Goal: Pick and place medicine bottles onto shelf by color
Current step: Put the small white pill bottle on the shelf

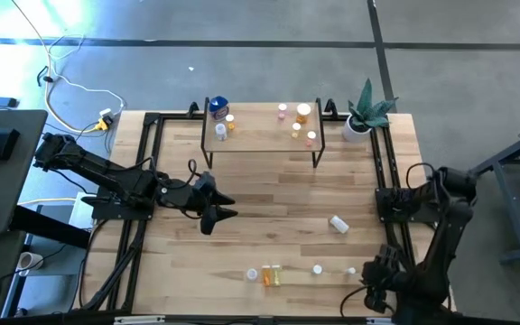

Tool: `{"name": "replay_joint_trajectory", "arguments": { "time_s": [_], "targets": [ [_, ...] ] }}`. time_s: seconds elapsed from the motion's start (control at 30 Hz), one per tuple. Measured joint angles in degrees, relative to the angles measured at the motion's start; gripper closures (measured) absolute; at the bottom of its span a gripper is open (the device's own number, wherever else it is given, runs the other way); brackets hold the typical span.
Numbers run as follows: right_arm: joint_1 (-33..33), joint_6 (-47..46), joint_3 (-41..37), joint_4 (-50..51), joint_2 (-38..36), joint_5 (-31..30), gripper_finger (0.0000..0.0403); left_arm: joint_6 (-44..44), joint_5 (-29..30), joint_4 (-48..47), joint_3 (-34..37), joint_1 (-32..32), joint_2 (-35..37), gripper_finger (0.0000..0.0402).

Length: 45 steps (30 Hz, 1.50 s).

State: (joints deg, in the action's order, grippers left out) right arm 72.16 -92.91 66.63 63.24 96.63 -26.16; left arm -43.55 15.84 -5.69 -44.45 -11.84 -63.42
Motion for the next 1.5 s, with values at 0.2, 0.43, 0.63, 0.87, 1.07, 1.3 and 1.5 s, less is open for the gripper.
{"name": "replay_joint_trajectory", "arguments": {
  "time_s": [0.2,0.43,0.63,0.87,1.07,1.3,1.5],
  "targets": [
    [0.0,-2.1,0.0,-2.8,4.7,-3.4,0.0199,-0.9,0.0,0.0,0.0,0.0,0.0,0.0179],
    [0.0,-6.3,0.0,-3.5,8.6,-5.0,0.0199,-0.9,0.0,0.0,0.0,0.2,0.0,0.0179],
    [0.0,-9.0,0.0,-3.4,11.5,-7.6,0.0199,-0.9,0.0,0.0,0.0,0.2,0.0,0.0179],
    [0.0,-12.0,0.0,-3.4,14.9,-10.0,0.0199,0.1,0.0,0.0,0.0,0.2,0.0,0.0179],
    [-0.2,-14.7,0.0,-3.3,16.9,-10.8,0.0200,0.2,0.0,0.0,0.0,0.2,0.0,0.0179],
    [-0.2,-16.8,0.0,-3.2,17.5,-10.8,0.0262,2.3,0.4,-0.1,0.0,0.2,0.0,0.0179],
    [-0.2,-19.5,0.0,-3.1,17.5,-10.8,0.0327,3.3,1.8,-0.2,0.0,2.4,0.0,0.0179]
  ]
}}
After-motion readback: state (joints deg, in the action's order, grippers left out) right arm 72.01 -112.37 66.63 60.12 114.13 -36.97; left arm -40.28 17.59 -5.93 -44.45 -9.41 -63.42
